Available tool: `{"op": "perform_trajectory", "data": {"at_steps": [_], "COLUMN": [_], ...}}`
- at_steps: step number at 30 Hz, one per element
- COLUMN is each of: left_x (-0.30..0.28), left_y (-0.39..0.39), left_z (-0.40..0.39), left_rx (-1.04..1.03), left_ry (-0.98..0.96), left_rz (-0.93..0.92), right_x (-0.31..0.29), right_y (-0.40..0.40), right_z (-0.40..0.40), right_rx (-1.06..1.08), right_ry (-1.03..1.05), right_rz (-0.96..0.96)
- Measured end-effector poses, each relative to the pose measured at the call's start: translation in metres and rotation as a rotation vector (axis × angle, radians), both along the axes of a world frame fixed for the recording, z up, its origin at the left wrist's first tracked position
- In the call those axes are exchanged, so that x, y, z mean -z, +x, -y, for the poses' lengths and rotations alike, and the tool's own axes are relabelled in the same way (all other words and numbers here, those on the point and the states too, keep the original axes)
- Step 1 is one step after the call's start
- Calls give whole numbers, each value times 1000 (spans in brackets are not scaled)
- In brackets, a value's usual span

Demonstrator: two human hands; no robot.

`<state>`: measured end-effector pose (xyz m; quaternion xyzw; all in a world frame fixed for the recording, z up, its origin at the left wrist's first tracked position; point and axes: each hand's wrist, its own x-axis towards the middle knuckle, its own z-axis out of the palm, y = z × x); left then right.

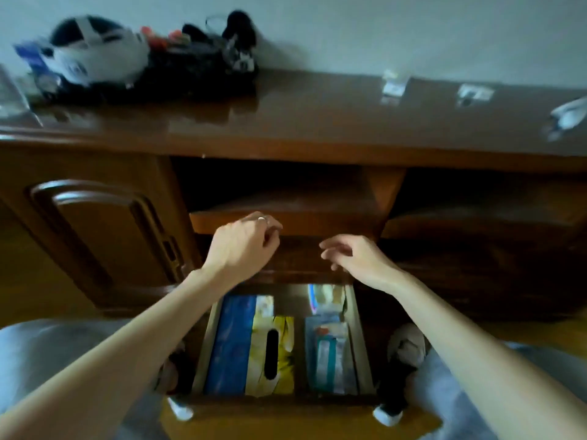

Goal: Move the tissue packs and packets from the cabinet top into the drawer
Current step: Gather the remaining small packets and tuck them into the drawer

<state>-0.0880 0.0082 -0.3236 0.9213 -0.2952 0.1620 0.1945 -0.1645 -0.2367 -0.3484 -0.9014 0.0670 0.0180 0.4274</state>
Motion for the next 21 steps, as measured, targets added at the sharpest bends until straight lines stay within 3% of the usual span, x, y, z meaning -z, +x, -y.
{"op": "perform_trajectory", "data": {"at_steps": [4,8,11,16,21], "left_x": [-96,-147,-158,-155,-156], "left_y": [32,83,121,177,223], "left_z": [32,78,115,192,294], "left_rx": [56,61,65,124,189], "left_ry": [-128,-114,-74,-41,-17], "left_rz": [194,134,81,-3,-64], "right_x": [-97,-151,-160,-153,-165], "right_y": [-5,31,63,102,148], "right_z": [24,69,115,162,216], "right_rx": [7,165,250,351,421], "right_ry": [-87,-358,-641,-790,-647], "right_rz": [230,433,354,433,380]}}
